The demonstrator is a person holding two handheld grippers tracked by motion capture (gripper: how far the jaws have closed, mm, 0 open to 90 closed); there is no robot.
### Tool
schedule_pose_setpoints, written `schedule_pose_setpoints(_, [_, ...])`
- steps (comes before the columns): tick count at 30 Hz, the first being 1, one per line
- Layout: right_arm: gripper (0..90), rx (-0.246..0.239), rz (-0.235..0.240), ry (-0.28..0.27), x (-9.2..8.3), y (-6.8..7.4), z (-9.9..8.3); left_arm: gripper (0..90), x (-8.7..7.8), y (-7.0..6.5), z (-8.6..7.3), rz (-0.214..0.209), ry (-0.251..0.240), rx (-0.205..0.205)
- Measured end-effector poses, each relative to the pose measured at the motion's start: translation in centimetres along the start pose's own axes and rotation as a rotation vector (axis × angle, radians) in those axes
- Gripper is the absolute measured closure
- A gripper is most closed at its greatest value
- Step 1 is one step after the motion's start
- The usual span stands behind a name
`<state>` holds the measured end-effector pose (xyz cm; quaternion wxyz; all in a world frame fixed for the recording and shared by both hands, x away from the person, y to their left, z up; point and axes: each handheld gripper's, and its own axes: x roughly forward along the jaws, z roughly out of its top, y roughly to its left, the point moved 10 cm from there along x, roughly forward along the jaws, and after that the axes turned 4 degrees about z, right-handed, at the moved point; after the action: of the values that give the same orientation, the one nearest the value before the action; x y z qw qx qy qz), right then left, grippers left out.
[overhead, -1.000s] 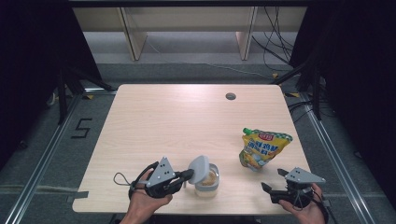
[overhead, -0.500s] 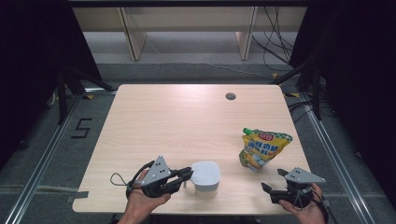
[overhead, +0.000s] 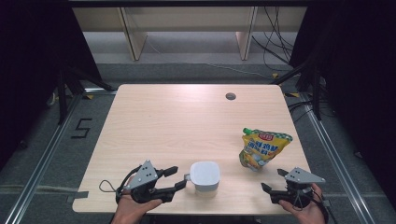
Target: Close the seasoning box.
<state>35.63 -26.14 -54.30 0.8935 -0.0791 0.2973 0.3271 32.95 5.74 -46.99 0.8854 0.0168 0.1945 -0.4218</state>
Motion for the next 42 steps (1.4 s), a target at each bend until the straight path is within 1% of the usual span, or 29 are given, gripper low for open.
schedule_pose_setpoints(1, [18.4,0.014,0.014,0.012,0.0,0.2,-0.1,43.4,-0.1,0.1,-0.2,0.000,0.006,0.011])
schedule_pose_setpoints(3, [18.5,0.015,0.006,0.011,-0.1,0.3,-0.1,41.4,-0.3,0.1,-0.7,0.002,0.014,0.003])
schedule_pose_setpoints(4, [18.4,0.011,0.006,0.016,-0.1,0.2,-0.1,40.7,-0.3,0.1,-0.9,-0.009,0.016,0.011])
schedule_pose_setpoints(6, [18.4,0.011,0.001,0.016,-0.1,0.3,-0.1,38.5,-0.5,0.0,-1.6,0.000,0.036,-0.016])
schedule_pose_setpoints(7, [18.4,0.037,0.002,0.026,-0.1,0.5,-0.2,37.3,-0.5,0.0,-1.9,-0.004,0.039,-0.010])
schedule_pose_setpoints(8, [18.4,0.025,0.005,0.020,0.0,0.5,-0.2,36.6,-0.6,0.1,-2.2,-0.001,0.053,-0.005])
schedule_pose_setpoints(12, [18.3,0.027,0.011,0.023,0.0,0.6,-0.2,34.4,-0.6,-0.2,-3.3,-0.014,0.070,-0.012])
schedule_pose_setpoints(13, [18.3,0.024,0.011,0.022,0.0,0.5,-0.2,34.0,-0.6,-0.2,-3.5,-0.001,0.082,-0.021])
schedule_pose_setpoints(14, [18.3,0.015,0.018,0.018,0.0,0.6,-0.1,33.6,-0.7,-0.2,-3.7,-0.012,0.083,-0.009])
schedule_pose_setpoints(15, [18.2,0.027,0.018,0.020,0.0,0.8,-0.2,33.1,-0.8,-0.2,-3.9,-0.004,0.091,-0.009])
schedule_pose_setpoints(16, [18.2,0.010,0.034,0.018,0.0,0.7,-0.1,32.6,-0.8,-0.2,-4.1,-0.001,0.097,-0.003])
schedule_pose_setpoints(17, [18.3,0.004,0.031,0.024,0.0,0.8,-0.1,32.2,-0.9,-0.1,-4.3,-0.002,0.099,0.003])
schedule_pose_setpoints(18, [18.2,0.003,0.029,0.023,0.0,0.9,-0.1,31.6,-0.8,-0.2,-4.3,-0.007,0.085,-0.012])
schedule_pose_setpoints(20, [17.8,0.009,0.046,0.023,0.0,1.2,-0.1,30.5,-1.0,0.1,-4.9,0.010,0.103,-0.014])
schedule_pose_setpoints(22, [17.6,0.000,0.043,0.029,0.0,1.5,-0.2,29.4,-1.0,0.6,-5.7,0.019,0.123,0.029])
schedule_pose_setpoints(24, [17.2,-0.015,0.062,0.037,0.0,1.8,-0.3,28.0,-1.0,1.0,-6.4,0.034,0.141,0.009])
schedule_pose_setpoints(25, [17.0,0.004,0.064,0.044,-0.1,2.1,-0.5,26.4,-0.9,1.0,-6.7,0.032,0.139,-0.006])
schedule_pose_setpoints(26, [16.9,-0.005,0.068,0.047,-0.1,2.2,-0.5,25.2,-1.0,1.1,-7.0,0.035,0.154,0.000])
schedule_pose_setpoints(27, [16.8,-0.024,0.066,0.040,0.0,2.2,-0.5,24.9,-1.1,1.1,-7.1,0.034,0.158,0.007])
schedule_pose_setpoints(29, [16.7,-0.047,0.078,0.043,0.1,2.3,-0.6,24.0,-1.0,0.9,-7.3,0.040,0.153,-0.020])
schedule_pose_setpoints(32, [16.7,-0.045,0.080,0.055,0.0,2.6,-0.8,23.4,-1.0,0.8,-7.4,0.041,0.160,-0.007])
schedule_pose_setpoints(33, [16.8,-0.034,0.091,0.063,0.0,2.8,-0.9,23.4,-1.0,0.8,-7.4,0.045,0.163,0.003])
schedule_pose_setpoints(34, [16.8,-0.047,0.112,0.062,0.1,3.0,-0.9,23.4,-1.0,0.7,-7.3,0.041,0.156,-0.007])
schedule_pose_setpoints(36, [16.8,-0.016,0.114,0.085,0.0,3.3,-1.2,23.3,-1.1,0.7,-7.3,0.045,0.157,0.002])
schedule_pose_setpoints(37, [16.7,-0.024,0.117,0.086,0.0,3.3,-1.2,23.2,-1.1,0.7,-7.3,0.045,0.157,0.003])
schedule_pose_setpoints(38, [16.8,-0.057,0.107,0.079,0.1,2.9,-1.2,23.2,-1.1,0.7,-7.3,0.045,0.156,0.004])
schedule_pose_setpoints(40, [16.8,-0.058,0.091,0.076,0.1,2.8,-1.2,23.2,-1.1,0.8,-7.3,0.051,0.158,0.005])
schedule_pose_setpoints(41, [16.8,-0.063,0.093,0.075,0.1,2.8,-1.2,23.2,-1.1,0.7,-7.2,0.045,0.154,0.004])
schedule_pose_setpoints(42, [16.8,-0.065,0.117,0.078,0.2,3.0,-1.2,23.2,-1.1,0.7,-7.2,0.046,0.154,0.003])
